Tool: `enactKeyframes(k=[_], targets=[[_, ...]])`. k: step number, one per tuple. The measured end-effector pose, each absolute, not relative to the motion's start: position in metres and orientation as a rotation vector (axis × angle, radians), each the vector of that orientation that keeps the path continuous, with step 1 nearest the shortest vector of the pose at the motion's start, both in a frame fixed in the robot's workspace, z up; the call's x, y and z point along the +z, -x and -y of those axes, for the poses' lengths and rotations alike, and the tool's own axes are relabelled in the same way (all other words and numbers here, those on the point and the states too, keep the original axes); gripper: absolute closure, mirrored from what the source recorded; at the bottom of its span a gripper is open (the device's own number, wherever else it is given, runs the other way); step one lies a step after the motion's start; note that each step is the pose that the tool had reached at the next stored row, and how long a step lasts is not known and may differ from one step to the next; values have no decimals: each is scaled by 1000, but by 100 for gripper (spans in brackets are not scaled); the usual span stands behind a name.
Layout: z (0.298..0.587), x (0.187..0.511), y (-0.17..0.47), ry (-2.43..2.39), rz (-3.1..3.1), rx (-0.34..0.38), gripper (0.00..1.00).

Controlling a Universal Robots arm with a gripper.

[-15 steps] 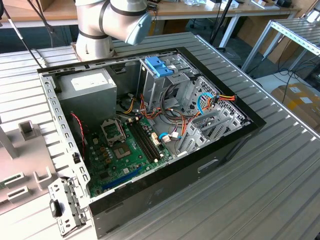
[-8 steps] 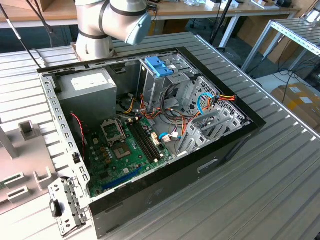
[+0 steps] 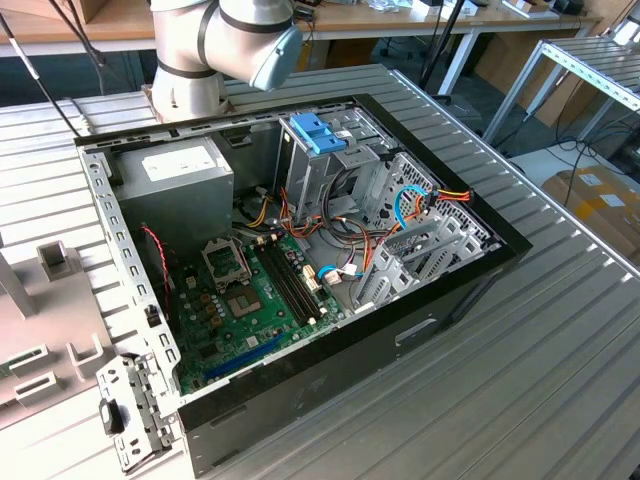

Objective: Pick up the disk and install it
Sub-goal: 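Reach for the disk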

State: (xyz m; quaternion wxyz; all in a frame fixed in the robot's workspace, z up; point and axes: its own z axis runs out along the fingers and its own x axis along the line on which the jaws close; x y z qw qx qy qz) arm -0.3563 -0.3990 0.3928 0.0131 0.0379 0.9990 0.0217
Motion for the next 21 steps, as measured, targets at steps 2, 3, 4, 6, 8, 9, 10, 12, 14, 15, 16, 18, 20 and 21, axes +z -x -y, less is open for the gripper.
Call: enactKeyframes(k=[2,3,4,6,8,9,10,12,14,15,16,18,20,21], targets=[[399,393,358,-118,-3113,68,89],[399,393,359,-118,-3112,68,89],[399,393,360,-118,-3112,68,89],[399,393,361,-118,-3113,68,89],[399,393,363,-118,-3112,68,89],[399,393,364,-118,-3113,68,89],[399,393,366,-118,-3112,68,89],[399,393,368,-118,-3113,68,89],[398,393,370,-118,-3112,68,89],[398,392,372,-118,-3112,68,89],[397,392,373,-118,-3112,68,89],[397,392,375,-118,-3113,68,89],[396,392,377,-118,-3112,68,89],[396,392,377,-118,-3112,68,89]])
